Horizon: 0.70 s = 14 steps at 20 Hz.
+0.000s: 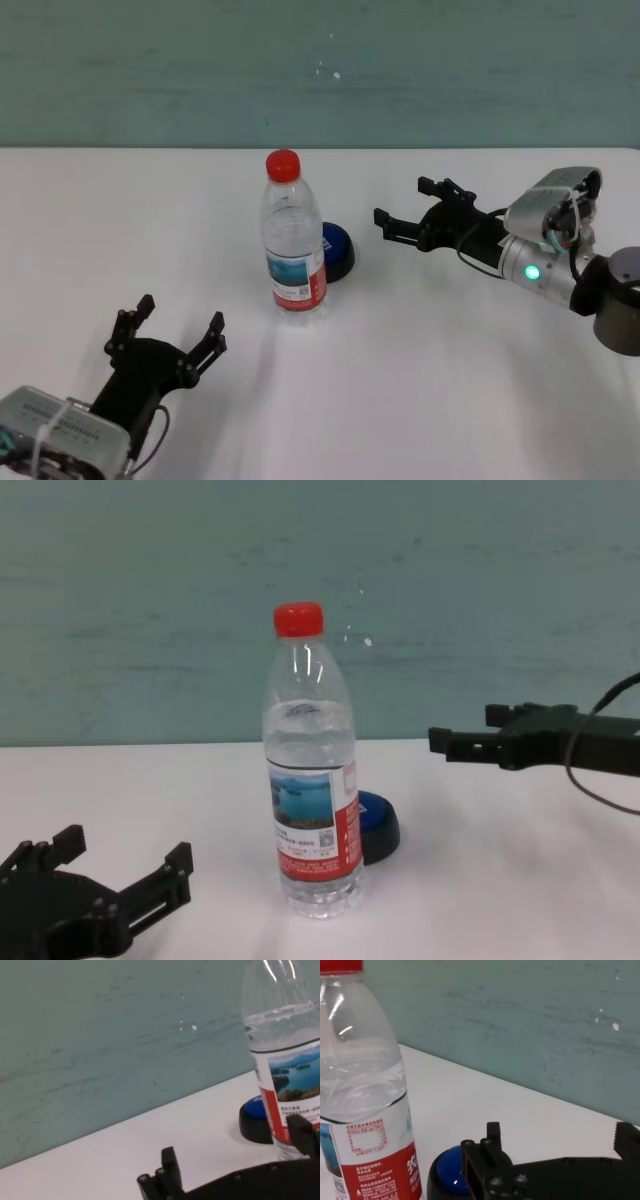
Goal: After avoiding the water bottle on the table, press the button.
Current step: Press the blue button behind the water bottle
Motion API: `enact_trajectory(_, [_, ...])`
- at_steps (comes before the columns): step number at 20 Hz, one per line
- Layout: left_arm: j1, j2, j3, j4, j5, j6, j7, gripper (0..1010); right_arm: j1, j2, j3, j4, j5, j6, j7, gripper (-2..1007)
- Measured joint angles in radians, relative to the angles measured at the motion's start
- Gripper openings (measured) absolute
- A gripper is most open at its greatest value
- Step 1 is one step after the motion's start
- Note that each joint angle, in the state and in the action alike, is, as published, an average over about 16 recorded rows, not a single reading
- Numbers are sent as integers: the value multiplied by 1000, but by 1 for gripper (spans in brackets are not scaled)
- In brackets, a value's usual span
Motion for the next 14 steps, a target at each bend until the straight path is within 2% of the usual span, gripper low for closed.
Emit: enact_trajectory(14, [0, 0, 0, 0, 0, 0, 0, 1000, 78, -44, -34, 118, 0, -27, 49, 1004])
